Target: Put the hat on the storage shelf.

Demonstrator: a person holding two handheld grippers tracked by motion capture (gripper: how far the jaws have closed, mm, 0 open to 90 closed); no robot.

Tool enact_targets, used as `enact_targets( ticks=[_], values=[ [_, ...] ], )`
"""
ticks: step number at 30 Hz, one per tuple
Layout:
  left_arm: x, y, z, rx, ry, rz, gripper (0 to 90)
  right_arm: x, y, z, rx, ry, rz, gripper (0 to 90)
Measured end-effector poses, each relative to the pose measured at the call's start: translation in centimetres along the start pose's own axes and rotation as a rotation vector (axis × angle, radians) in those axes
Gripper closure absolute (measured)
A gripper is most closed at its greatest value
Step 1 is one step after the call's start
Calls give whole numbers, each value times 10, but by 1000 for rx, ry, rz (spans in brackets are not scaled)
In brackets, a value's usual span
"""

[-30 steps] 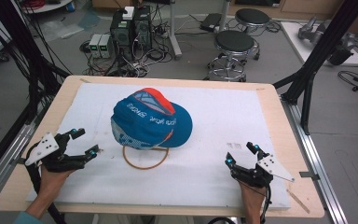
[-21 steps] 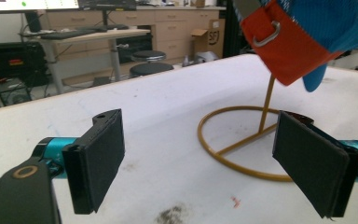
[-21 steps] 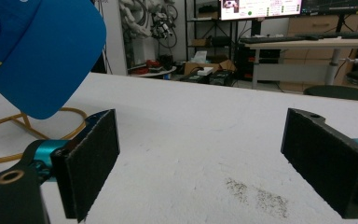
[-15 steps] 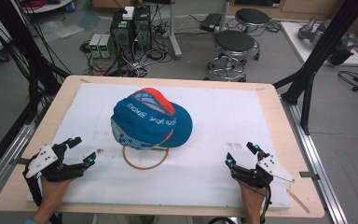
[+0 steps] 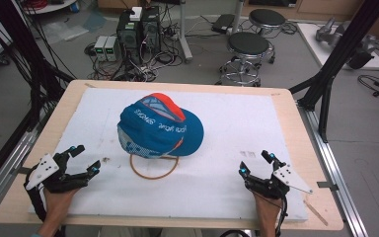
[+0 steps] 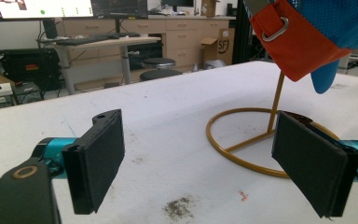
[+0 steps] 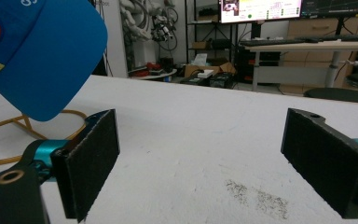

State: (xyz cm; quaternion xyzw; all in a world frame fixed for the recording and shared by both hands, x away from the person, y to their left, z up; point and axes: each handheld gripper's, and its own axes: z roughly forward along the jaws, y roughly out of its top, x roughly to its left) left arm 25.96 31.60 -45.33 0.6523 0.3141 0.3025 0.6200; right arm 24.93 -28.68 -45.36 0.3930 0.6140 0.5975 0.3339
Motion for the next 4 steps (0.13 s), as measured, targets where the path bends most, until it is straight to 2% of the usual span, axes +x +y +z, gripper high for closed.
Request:
enact_targets(
  ticks=[4],
  values=[
    [0, 0, 0, 2, 1, 5, 174, -1, 0, 0, 2, -1, 6, 105]
  ],
)
